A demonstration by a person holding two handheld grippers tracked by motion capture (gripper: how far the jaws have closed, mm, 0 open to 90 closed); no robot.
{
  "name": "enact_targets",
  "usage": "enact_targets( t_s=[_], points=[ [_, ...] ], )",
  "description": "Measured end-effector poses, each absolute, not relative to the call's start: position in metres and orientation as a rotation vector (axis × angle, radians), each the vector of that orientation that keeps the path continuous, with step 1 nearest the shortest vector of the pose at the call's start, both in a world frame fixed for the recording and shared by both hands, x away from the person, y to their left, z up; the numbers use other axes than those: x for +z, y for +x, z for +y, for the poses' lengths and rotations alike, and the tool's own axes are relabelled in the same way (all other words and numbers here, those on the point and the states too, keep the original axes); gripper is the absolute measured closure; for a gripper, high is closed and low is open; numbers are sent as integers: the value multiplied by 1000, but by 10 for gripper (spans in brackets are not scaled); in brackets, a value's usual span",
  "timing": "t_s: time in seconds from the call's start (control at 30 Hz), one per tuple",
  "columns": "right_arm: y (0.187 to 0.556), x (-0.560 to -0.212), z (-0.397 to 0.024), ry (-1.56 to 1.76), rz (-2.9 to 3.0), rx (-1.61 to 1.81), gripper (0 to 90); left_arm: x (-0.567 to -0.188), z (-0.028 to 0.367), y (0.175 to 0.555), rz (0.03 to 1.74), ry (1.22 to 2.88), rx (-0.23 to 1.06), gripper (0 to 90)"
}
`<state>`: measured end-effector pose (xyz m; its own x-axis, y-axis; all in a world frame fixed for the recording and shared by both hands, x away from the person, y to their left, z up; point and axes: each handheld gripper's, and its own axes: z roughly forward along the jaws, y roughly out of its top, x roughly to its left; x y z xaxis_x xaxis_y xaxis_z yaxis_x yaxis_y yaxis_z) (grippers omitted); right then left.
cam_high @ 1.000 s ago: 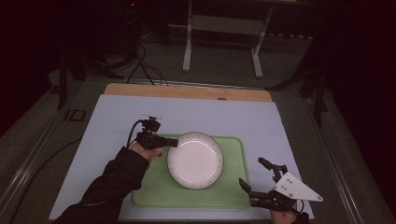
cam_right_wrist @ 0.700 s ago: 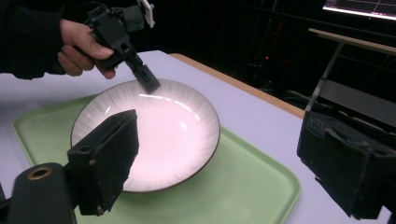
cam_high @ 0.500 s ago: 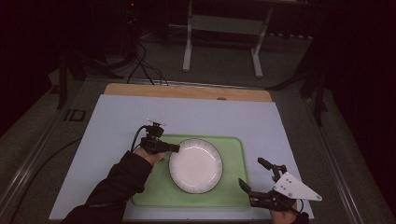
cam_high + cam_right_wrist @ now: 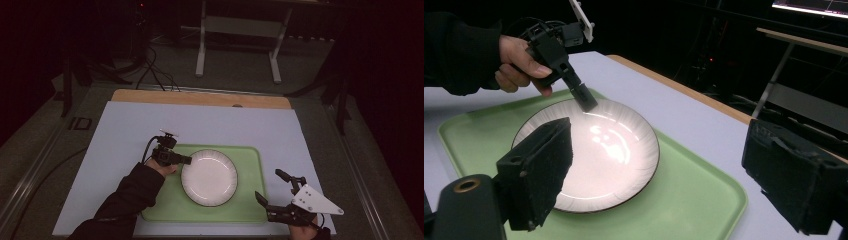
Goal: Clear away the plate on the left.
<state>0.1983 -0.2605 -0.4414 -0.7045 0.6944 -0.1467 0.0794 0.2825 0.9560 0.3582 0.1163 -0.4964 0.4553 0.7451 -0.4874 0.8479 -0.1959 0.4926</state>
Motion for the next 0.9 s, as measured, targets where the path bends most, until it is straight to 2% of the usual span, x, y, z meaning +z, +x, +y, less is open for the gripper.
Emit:
enact_targets(
  t_s=[0.9],
  points=[
    [200, -443, -258, 696, 2022, 1439, 127, -507, 119, 354, 1358, 2048, -132, 849]
  ],
)
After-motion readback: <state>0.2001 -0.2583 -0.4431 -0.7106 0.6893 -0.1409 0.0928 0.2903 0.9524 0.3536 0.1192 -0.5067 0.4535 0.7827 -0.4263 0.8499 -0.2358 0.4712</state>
